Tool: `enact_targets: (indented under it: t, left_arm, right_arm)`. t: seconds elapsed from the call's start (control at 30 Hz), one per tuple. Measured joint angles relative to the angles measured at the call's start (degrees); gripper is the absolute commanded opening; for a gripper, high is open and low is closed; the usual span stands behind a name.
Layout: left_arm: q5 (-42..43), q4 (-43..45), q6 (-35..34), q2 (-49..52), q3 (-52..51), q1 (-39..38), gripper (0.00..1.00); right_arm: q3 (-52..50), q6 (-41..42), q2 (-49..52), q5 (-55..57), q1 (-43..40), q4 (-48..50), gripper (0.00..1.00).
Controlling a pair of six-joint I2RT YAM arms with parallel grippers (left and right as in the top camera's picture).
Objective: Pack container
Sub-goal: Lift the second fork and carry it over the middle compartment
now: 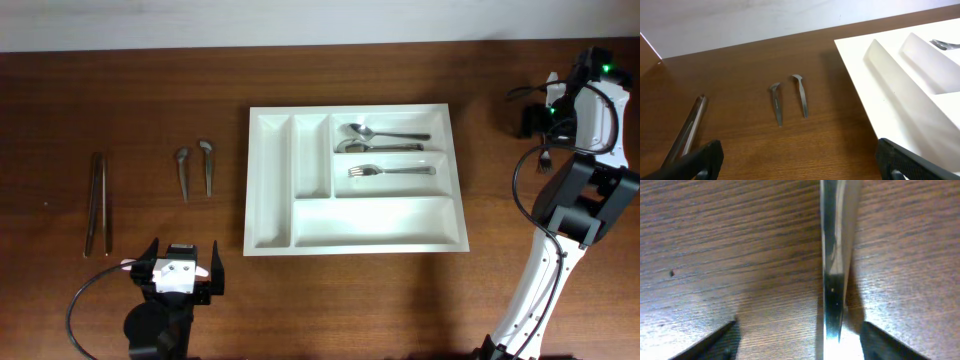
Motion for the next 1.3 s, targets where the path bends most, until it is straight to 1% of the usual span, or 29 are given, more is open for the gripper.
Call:
enact_targets:
  t: [0.03, 0.13, 0.17, 0.23, 0.27, 0.3, 0.33, 0.43, 0.53, 0.73, 0.97, 1.07, 1.13, 1.2, 1.3]
  left_arm:
    - [-0.02, 0.00, 0.00, 0.00, 0.00, 0.00, 0.99]
    - [-0.02, 0.00, 0.02, 0.00, 0.00, 0.00, 0.99]
    - [0.00, 0.00, 0.00, 0.00, 0.00, 0.00, 0.99]
    - [-0.02, 0.00, 0.00, 0.00, 0.00, 0.00, 0.99]
    - [0.00, 0.00, 0.00, 0.00, 0.00, 0.00, 0.99]
    - [0.00, 0.00, 0.00, 0.00, 0.00, 0.00, 0.99]
    - [0.00, 0.00, 0.00, 0.00, 0.00, 0.00, 0.99]
    - [-0.02, 0.00, 0.00, 0.00, 0.00, 0.00, 0.99]
    - [-0.02, 0.00, 0.00, 0.00, 0.00, 0.00, 0.99]
    - [-0.02, 0.00, 0.00, 0.00, 0.00, 0.00, 0.99]
    - [-0.02, 0.00, 0.00, 0.00, 0.00, 0.00, 0.99]
    - [0.00, 0.00, 0.00, 0.00, 0.00, 0.00, 0.99]
    - [0.00, 0.00, 0.00, 0.00, 0.00, 0.00, 0.99]
    - [-0.02, 0.00, 0.00, 0.00, 0.00, 0.00, 0.99]
    - [0.00, -0.02, 0.00, 0.00, 0.00, 0.00, 0.99]
  right_arm:
    - [0.00, 0.04, 0.00, 0.17, 0.00, 0.00, 0.54]
    - [0.00, 0.22, -0.02, 0.76, 0.00, -0.02, 0.50]
    - [0.00, 0.17, -0.02, 0.90, 0.00, -0.02, 0.47]
    - [0.00, 0.59, -0.02, 1.25, 0.00, -0.02, 0.35]
    - [0.00, 0.90, -0.02, 1.38, 0.00, -0.02, 0.33]
    - [0.00, 1.44, -0.02, 1.66, 0.00, -0.02, 0.27]
    - [0.00, 1.62, -0.02, 1.95, 0.00, -0.04, 0.24]
    - [0.00, 2.99, -0.02, 2.54, 0.00, -0.37, 0.20]
    - [0.00, 3.93, -0.02, 3.43, 0.00, -1.11, 0.04]
    - [0.00, 6.05, -0.07, 5.84, 0.00, -2.19, 0.04]
    - [-0.83, 7.72, -0.74, 6.40, 0.00, -2.93, 0.04]
    - [-0.94, 9.73, -1.62, 6.38, 0.02, -4.02, 0.04]
    - [-0.81, 11.13, -3.21, 6.38, 0.13, -6.10, 0.04]
    - [0.61, 12.15, -6.40, 6.40, 0.28, -9.70, 0.04]
    - [2.62, 12.96, -11.82, 6.40, 0.52, -12.31, 0.04]
